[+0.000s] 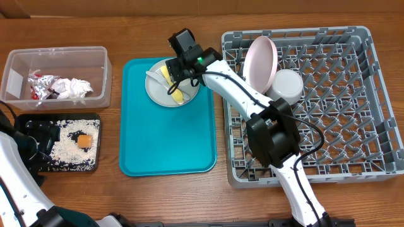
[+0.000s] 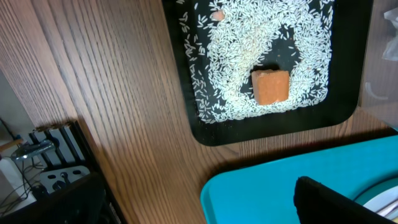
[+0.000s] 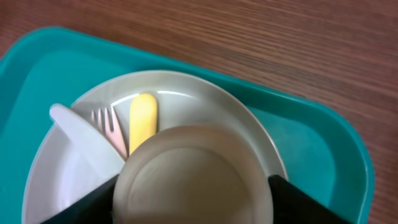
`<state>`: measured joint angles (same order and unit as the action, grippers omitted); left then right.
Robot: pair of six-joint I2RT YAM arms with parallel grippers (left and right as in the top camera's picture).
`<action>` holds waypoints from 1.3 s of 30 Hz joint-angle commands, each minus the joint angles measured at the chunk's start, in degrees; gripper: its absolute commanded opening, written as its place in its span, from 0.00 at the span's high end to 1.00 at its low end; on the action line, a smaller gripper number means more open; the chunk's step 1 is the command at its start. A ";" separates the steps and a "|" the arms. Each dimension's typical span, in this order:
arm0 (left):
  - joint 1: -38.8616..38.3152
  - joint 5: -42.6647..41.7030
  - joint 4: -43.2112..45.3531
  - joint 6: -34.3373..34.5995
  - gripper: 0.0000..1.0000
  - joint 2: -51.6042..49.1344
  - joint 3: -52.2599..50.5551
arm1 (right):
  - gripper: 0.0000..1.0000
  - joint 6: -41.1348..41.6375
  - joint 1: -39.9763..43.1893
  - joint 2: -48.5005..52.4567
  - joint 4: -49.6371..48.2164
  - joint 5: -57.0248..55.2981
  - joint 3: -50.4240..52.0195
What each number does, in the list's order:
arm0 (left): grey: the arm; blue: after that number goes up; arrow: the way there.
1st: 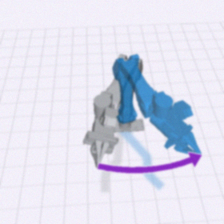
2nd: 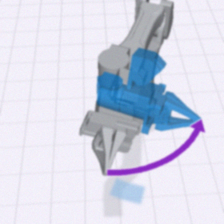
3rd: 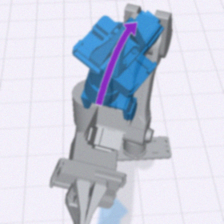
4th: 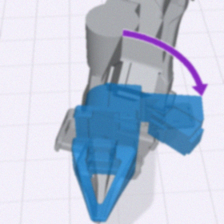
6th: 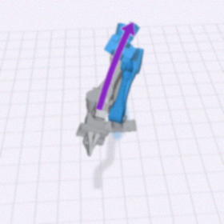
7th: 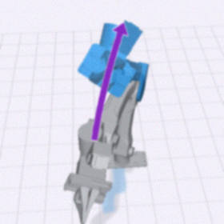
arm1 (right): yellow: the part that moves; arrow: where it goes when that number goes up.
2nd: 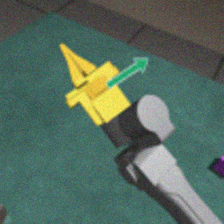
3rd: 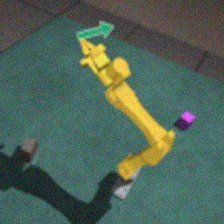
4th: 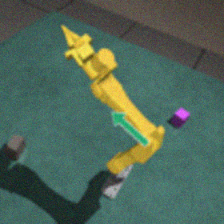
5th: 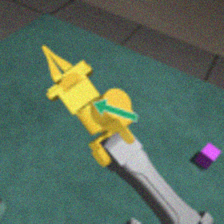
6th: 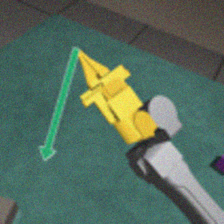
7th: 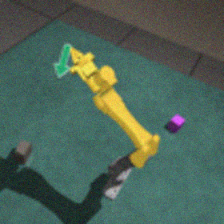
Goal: Sort waste into correct bins and load items into the dishwasher rack
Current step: 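Grasp the white cup on the plate with the right gripper and lift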
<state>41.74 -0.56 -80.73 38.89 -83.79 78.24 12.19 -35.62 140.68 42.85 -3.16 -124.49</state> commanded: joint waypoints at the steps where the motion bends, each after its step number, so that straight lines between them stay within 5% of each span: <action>1: 0.24 0.98 0.04 0.52 0.00 0.66 -0.31 | 0.36 0.09 -0.04 0.57 -0.37 0.28 0.20; 14: 0.24 1.01 0.04 0.52 0.00 0.66 -0.31 | 0.57 1.84 0.02 -0.76 1.68 0.74 -2.21; 28: 0.24 1.01 0.04 0.52 0.00 0.66 -0.31 | 0.59 6.10 2.34 -14.71 4.83 2.32 -2.36; 39: 0.24 1.01 0.04 0.52 0.00 0.66 -0.31 | 0.62 5.38 18.32 -34.80 13.86 2.60 -2.36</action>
<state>41.74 -0.54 -80.73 38.89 -83.79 78.24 17.80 -22.92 110.13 54.96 -0.21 -125.49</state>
